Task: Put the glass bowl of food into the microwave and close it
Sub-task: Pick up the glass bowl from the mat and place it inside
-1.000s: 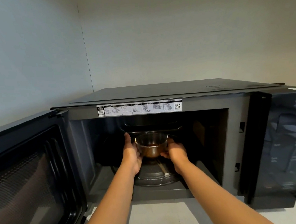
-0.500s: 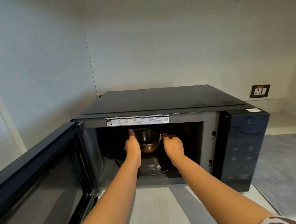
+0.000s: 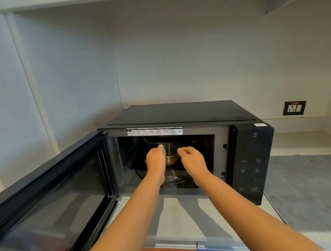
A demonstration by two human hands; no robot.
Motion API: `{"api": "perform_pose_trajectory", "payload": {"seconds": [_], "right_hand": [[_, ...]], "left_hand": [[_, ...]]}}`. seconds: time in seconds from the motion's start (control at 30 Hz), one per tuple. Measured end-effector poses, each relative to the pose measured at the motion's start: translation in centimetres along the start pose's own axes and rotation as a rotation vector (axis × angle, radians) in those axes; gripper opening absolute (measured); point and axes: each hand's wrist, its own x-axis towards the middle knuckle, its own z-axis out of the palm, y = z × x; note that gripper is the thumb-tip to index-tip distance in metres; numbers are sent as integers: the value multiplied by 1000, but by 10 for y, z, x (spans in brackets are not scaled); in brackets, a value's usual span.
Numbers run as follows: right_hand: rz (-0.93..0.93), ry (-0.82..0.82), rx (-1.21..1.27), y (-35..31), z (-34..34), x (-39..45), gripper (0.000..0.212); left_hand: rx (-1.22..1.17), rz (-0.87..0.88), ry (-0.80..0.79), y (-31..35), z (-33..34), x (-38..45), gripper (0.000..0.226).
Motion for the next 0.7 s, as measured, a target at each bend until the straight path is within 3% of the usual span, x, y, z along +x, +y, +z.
{"api": "perform_pose_trajectory", "payload": {"seconds": [0.2, 0.47, 0.7], "right_hand": [[-50, -15, 35, -18, -16, -31, 28], [-87, -5, 48, -43, -38, -72, 31], [-96, -9, 28, -65, -13, -138, 28]], "left_hand": [[15, 51, 5, 19, -10, -37, 25], [282, 197, -123, 49, -38, -90, 13], [474, 327, -135, 52, -104, -146, 29]]}}
